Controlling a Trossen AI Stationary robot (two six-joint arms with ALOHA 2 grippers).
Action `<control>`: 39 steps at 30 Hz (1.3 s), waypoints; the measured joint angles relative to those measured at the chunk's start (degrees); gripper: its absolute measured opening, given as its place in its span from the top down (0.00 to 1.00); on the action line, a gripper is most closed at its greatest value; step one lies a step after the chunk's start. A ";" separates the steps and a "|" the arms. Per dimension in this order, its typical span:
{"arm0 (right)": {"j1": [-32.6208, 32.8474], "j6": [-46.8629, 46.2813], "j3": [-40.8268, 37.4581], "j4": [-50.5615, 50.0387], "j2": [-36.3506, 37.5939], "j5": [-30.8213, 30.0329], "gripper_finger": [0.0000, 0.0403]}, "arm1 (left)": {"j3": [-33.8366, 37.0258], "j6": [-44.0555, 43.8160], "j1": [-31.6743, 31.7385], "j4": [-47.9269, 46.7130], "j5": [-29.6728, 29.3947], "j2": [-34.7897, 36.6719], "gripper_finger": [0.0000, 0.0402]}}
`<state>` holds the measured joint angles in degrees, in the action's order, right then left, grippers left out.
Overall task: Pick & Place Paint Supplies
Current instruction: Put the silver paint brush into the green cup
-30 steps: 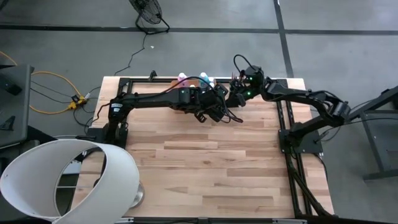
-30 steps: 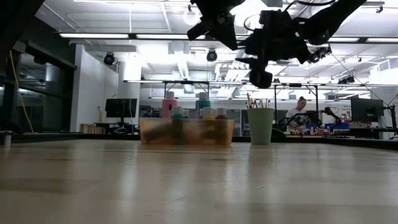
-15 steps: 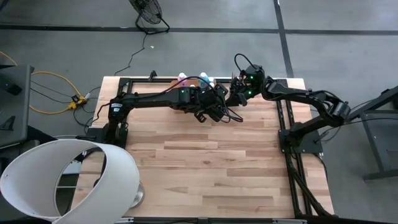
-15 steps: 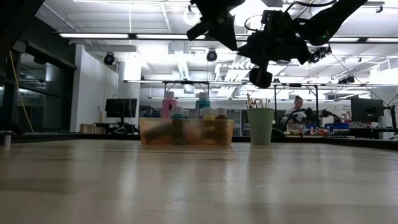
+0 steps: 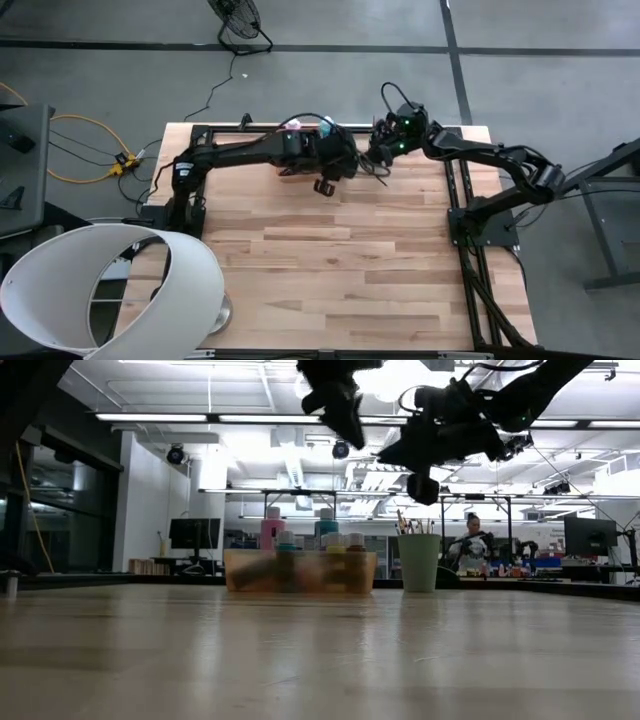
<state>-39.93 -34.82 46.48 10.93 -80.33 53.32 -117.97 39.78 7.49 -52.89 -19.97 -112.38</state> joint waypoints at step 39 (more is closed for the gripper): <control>-5.09 12.62 -19.02 38.01 6.92 -64.83 0.97 | 25.33 -40.02 0.55 29.78 23.49 5.14 0.92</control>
<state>-45.02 -22.20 27.45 48.94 -73.42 -11.51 -92.64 -0.24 8.03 -23.11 3.53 -107.24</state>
